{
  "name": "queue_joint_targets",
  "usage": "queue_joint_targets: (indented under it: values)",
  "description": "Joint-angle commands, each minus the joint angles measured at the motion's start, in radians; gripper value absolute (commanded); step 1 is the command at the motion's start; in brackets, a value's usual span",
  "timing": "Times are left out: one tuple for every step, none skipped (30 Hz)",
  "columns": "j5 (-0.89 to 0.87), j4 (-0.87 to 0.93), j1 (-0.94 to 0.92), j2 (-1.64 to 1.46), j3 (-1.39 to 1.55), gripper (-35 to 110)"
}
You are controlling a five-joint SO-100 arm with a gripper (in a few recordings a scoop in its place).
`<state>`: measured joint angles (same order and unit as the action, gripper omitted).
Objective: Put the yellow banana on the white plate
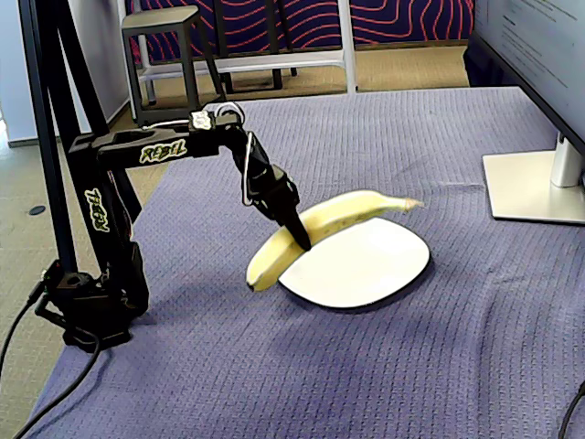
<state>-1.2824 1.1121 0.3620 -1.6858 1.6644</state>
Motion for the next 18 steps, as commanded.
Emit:
queue_joint_targets:
  values:
    - [-0.011,0.0,0.046,-0.074,-0.11,0]
    - [-0.009,-0.008,0.051,-0.077,-0.11,0]
    - [-0.006,-0.02,0.055,-0.081,-0.109,0]
    - [0.0,-0.038,0.06,-0.087,-0.101,0]
    - [0.005,-0.058,0.064,-0.097,-0.094,0]
    - [0.009,-0.072,0.071,-0.103,-0.089,0]
    - [0.011,-0.081,0.078,-0.104,-0.087,0]
    - [0.009,-0.087,0.086,-0.106,-0.087,0]
    - [0.003,-0.094,0.092,-0.106,-0.086,0]
    - [-0.006,-0.1,0.098,-0.106,-0.084,0]
    - [-0.009,-0.103,0.106,-0.106,-0.081,0]
    - [-0.011,-0.103,0.11,-0.103,-0.078,0]
    - [-0.011,-0.104,0.115,-0.098,-0.077,0]
    - [-0.011,-0.104,0.118,-0.089,-0.077,0]
    - [-0.011,-0.107,0.118,-0.078,-0.077,0]
    - [-0.012,-0.112,0.118,-0.066,-0.077,0]
    - [-0.014,-0.114,0.118,-0.052,-0.083,0]
    - [-0.015,-0.114,0.12,-0.043,-0.089,0]
